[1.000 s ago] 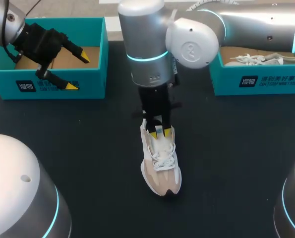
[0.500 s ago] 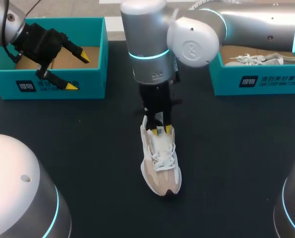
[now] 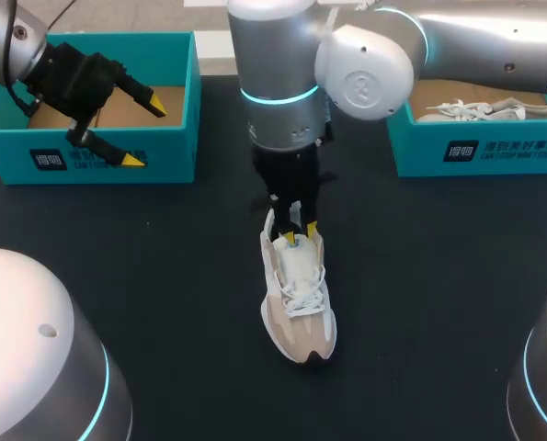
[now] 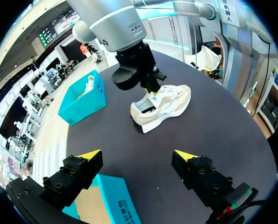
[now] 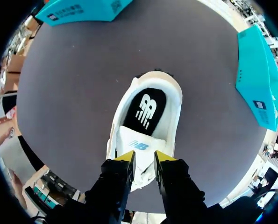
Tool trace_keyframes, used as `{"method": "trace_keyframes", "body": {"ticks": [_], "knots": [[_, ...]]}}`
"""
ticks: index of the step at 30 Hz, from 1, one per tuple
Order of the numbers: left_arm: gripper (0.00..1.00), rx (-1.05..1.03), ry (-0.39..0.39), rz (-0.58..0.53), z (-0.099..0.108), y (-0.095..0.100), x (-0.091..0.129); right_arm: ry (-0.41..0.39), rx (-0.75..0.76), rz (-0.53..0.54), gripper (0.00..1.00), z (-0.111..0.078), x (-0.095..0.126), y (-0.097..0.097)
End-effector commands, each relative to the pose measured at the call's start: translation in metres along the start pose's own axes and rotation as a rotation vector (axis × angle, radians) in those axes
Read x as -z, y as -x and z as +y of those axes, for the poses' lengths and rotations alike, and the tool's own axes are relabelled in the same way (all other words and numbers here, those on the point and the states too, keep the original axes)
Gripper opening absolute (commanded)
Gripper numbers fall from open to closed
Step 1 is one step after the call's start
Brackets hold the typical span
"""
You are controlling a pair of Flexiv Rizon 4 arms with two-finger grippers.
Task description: Take the shoe out of the shoebox, open the shoe tongue, remove and reinsert the insole, then place the shoe into the shoebox
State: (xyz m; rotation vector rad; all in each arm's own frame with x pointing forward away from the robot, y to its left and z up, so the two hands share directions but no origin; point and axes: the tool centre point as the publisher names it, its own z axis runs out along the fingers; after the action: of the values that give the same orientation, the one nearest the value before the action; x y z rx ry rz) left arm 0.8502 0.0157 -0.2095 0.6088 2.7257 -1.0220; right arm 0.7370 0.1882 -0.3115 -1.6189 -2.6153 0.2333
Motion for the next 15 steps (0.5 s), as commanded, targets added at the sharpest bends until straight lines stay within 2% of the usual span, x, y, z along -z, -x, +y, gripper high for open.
{"method": "trace_keyframes", "body": {"ticks": [1,2,3,6,8,9,10,11,12,15], "knots": [[1.0,0.0,0.004,-0.001,-0.001,-0.001,0.0,0.072,0.391,-0.171,0.33,-0.001,0.022,-0.007],[1.0,0.0,0.004,-0.001,-0.001,-0.001,0.0,0.081,0.436,-0.166,0.4,-0.001,0.025,-0.007],[1.0,0.0,0.004,-0.001,-0.001,-0.001,0.0,0.099,0.496,-0.148,0.42,0.0,0.031,-0.008],[1.0,0.0,0.004,-0.001,-0.001,-0.001,0.0,0.115,0.627,-0.098,0.45,0.001,0.044,-0.01],[1.0,0.0,0.004,-0.001,-0.001,-0.001,0.0,0.099,0.709,-0.117,0.5,0.001,0.049,-0.013],[1.0,0.0,0.004,-0.001,-0.001,-0.001,0.0,0.089,0.74,-0.132,0.58,0.002,0.05,-0.014],[1.0,0.0,0.004,-0.001,-0.001,-0.001,0.0,0.076,0.757,-0.16,0.84,0.003,0.052,-0.015],[1.0,0.0,0.004,-0.001,-0.001,-0.001,0.0,0.061,0.747,-0.173,0.98,0.005,0.052,-0.015],[1.0,0.0,0.004,-0.001,-0.001,-0.001,0.0,0.06,0.714,-0.207,1.0,0.006,0.052,-0.014],[1.0,0.0,0.004,-0.001,-0.001,-0.001,0.0,0.06,0.714,-0.207,1.0,0.006,0.052,-0.014]]}}
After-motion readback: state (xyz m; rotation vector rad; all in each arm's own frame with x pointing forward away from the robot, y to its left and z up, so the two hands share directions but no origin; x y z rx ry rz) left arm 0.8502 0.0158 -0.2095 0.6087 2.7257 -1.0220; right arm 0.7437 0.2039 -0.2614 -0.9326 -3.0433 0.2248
